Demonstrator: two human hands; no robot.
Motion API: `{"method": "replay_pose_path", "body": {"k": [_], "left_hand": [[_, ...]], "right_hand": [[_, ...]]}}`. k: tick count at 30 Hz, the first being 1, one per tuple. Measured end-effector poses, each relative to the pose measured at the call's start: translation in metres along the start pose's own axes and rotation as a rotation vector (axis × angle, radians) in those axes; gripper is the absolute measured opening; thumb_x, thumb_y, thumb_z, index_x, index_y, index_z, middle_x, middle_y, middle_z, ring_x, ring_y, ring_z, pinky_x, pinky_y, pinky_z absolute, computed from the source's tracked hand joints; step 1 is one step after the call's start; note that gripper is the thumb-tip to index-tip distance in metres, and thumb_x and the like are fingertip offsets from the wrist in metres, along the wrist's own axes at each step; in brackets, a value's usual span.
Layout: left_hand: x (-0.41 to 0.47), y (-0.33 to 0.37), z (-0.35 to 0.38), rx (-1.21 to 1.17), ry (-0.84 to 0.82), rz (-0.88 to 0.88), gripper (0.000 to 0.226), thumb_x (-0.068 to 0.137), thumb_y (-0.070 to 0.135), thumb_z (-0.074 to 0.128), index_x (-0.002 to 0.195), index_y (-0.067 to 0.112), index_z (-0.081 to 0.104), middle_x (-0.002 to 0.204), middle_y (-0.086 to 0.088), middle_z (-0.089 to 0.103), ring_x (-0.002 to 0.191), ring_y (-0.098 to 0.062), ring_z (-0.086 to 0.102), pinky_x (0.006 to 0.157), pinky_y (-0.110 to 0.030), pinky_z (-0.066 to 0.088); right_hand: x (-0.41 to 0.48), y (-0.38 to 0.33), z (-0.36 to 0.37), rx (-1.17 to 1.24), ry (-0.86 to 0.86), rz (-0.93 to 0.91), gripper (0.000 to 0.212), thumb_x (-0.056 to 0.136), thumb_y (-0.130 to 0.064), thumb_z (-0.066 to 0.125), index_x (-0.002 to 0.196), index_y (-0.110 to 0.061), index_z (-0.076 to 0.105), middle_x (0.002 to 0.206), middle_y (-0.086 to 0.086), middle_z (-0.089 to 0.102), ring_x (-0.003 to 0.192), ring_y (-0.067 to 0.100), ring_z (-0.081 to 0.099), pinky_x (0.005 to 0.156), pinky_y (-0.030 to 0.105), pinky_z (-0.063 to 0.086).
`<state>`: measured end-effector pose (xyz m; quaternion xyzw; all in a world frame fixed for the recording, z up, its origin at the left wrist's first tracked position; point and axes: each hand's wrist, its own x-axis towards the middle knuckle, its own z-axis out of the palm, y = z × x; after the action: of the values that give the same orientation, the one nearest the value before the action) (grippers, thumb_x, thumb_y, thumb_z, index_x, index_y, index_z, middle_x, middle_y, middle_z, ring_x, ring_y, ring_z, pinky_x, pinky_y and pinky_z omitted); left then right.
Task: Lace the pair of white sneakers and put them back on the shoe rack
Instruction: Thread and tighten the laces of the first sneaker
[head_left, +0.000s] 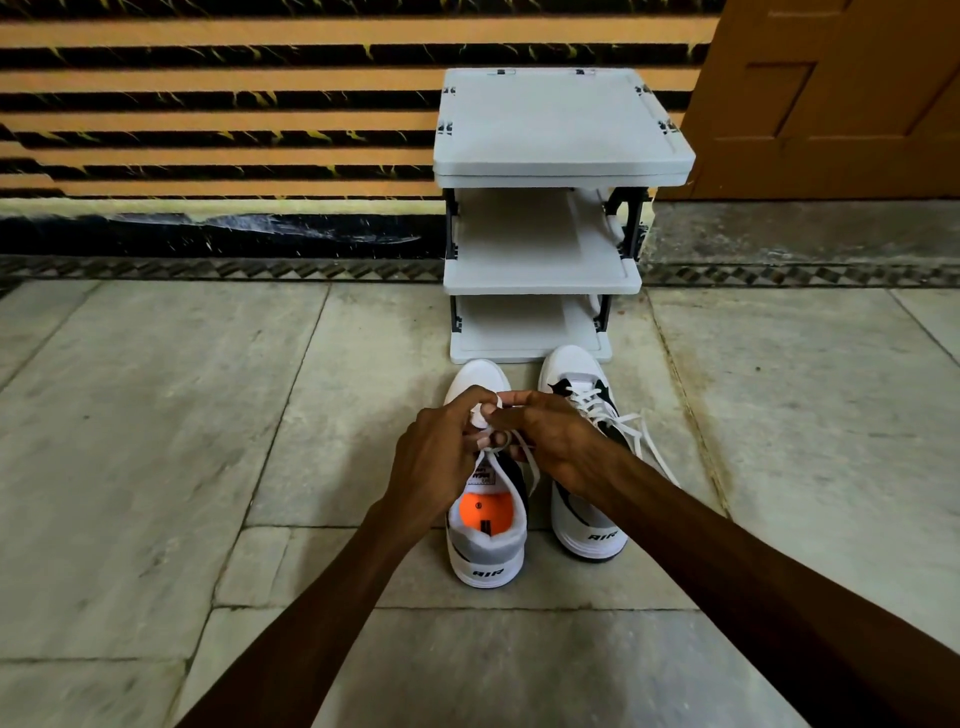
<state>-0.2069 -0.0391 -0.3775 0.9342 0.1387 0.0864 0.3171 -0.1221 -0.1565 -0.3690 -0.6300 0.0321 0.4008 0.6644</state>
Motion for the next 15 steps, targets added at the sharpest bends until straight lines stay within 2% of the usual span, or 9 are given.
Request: {"method": "replay_pose_path", "body": {"k": [3, 6, 9, 11, 12, 15], "left_hand": [[0.001, -0.004, 0.0, 0.015, -0.007, 0.005, 0.039, 0.085, 0.019, 0.062, 0.112, 0.043, 0.048, 0.088, 0.004, 0.071, 0.081, -0.021, 0.068, 0.07, -0.04, 0.057], [0.003, -0.005, -0.002, 0.062, -0.04, 0.039, 0.041, 0.084, 0.013, 0.061, 0.112, 0.041, 0.048, 0.09, 0.003, 0.071, 0.08, -0.022, 0.067, 0.07, -0.038, 0.057], [0.005, -0.002, -0.003, 0.113, -0.06, 0.079, 0.046, 0.081, 0.013, 0.066, 0.113, 0.037, 0.043, 0.089, 0.002, 0.071, 0.078, -0.024, 0.067, 0.069, -0.04, 0.057], [0.007, -0.001, -0.003, 0.141, -0.074, 0.086, 0.047, 0.081, 0.011, 0.066, 0.113, 0.033, 0.041, 0.088, 0.002, 0.07, 0.076, -0.023, 0.066, 0.066, -0.037, 0.056], [0.007, 0.0, -0.003, 0.155, -0.079, 0.089, 0.046, 0.081, 0.009, 0.065, 0.114, 0.03, 0.04, 0.085, 0.003, 0.068, 0.073, -0.023, 0.065, 0.061, -0.033, 0.053], [0.005, 0.002, -0.002, 0.177, -0.089, 0.097, 0.046, 0.082, 0.002, 0.061, 0.115, 0.021, 0.036, 0.073, 0.006, 0.055, 0.058, -0.016, 0.054, 0.05, -0.02, 0.036]], "right_hand": [[0.0, -0.001, 0.001, -0.006, -0.005, -0.004, 0.049, 0.08, -0.004, 0.074, 0.125, 0.003, 0.053, 0.082, 0.014, 0.065, 0.06, 0.016, 0.059, 0.041, 0.017, 0.045], [-0.002, -0.007, 0.001, -0.084, 0.018, -0.026, 0.053, 0.075, 0.0, 0.078, 0.121, -0.001, 0.051, 0.081, 0.014, 0.065, 0.065, 0.023, 0.062, 0.047, 0.021, 0.05], [-0.003, -0.01, -0.001, -0.197, 0.067, -0.098, 0.057, 0.068, 0.002, 0.083, 0.115, -0.008, 0.052, 0.083, 0.011, 0.064, 0.071, 0.029, 0.065, 0.064, 0.037, 0.058], [-0.003, -0.008, -0.001, -0.29, 0.107, -0.194, 0.058, 0.065, 0.002, 0.085, 0.111, -0.012, 0.051, 0.078, 0.009, 0.063, 0.07, 0.028, 0.066, 0.069, 0.043, 0.06], [-0.004, -0.007, 0.0, -0.36, 0.13, -0.267, 0.059, 0.064, 0.001, 0.085, 0.11, -0.013, 0.051, 0.074, 0.009, 0.064, 0.067, 0.025, 0.067, 0.068, 0.042, 0.061], [-0.005, -0.003, 0.004, -0.64, 0.19, -0.515, 0.06, 0.062, -0.007, 0.086, 0.109, -0.017, 0.05, 0.07, 0.005, 0.07, 0.059, 0.015, 0.066, 0.06, 0.026, 0.056]]}}
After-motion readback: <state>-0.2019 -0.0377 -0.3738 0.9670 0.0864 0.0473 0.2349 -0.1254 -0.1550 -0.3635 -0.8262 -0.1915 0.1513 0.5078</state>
